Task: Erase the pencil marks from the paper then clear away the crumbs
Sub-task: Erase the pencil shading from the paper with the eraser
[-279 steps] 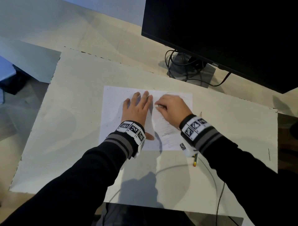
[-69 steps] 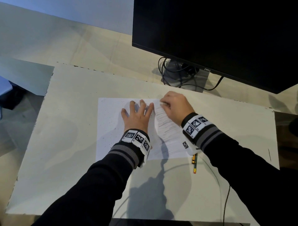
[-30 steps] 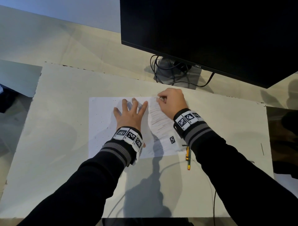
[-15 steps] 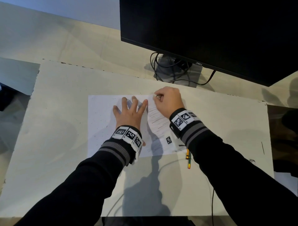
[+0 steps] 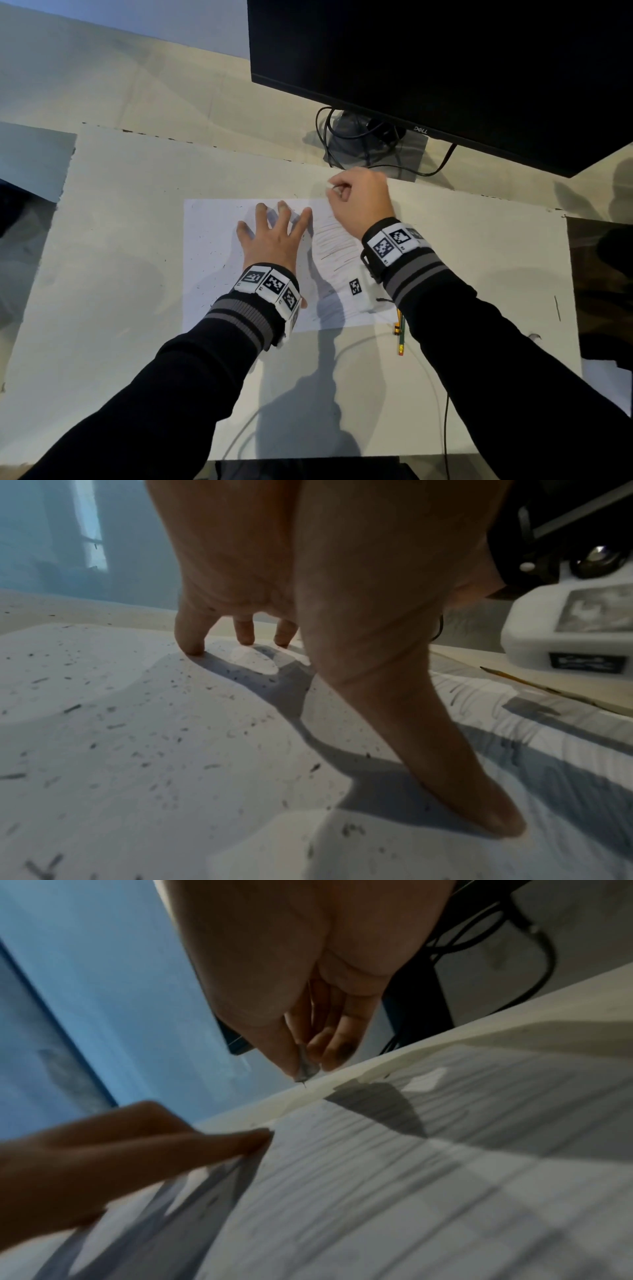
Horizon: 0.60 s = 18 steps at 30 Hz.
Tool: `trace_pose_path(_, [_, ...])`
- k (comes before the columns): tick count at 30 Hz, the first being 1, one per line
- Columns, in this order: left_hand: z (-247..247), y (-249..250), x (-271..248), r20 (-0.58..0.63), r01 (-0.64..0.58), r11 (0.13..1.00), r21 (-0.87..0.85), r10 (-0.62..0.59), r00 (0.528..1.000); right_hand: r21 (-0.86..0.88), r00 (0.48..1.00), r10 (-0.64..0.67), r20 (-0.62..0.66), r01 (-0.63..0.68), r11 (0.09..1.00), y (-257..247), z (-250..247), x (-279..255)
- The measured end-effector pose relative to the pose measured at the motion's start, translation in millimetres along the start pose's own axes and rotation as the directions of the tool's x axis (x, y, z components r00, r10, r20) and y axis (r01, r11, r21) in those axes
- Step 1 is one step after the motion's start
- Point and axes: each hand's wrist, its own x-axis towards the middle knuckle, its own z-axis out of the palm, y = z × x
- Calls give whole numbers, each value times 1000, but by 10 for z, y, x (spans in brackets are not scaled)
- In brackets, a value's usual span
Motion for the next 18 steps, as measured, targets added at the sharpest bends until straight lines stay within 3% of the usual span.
trace_pose_path(2, [0,4,-9,1,-3,1000,2,3,1000,-12,999,4,42,-3,1000,-6,64,-32])
trace_pose_path(7, [-2,6,-3,3,7,1000,2,-7,1000,-56,977,214,-26,-215,975,134,-40,55])
trace_pose_path(9, [1,8,1,1,4,1000,-1,-4,1000,-58,988,155,-2,-155,986,45,-18,23])
trace_pose_path(12, [7,-12,2,-8,1,1000,-1,-1,1000,-59,994,-31,108,38,998,-99,100,-126])
trace_pose_path(13, [8,-15,-4,-10,0,1000,3,0,1000,-77,993,-33,113,42,996,-78,103,-149])
trace_pose_path(16, [10,-20,-11,-2,9,1000,3,-9,1000,-89,993,113,23,-110,990,64,-12,-53])
trace_pose_path(18, [8,-18,-6,3,9,1000,-1,-9,1000,-96,994,108,16,-106,990,50,-32,-43])
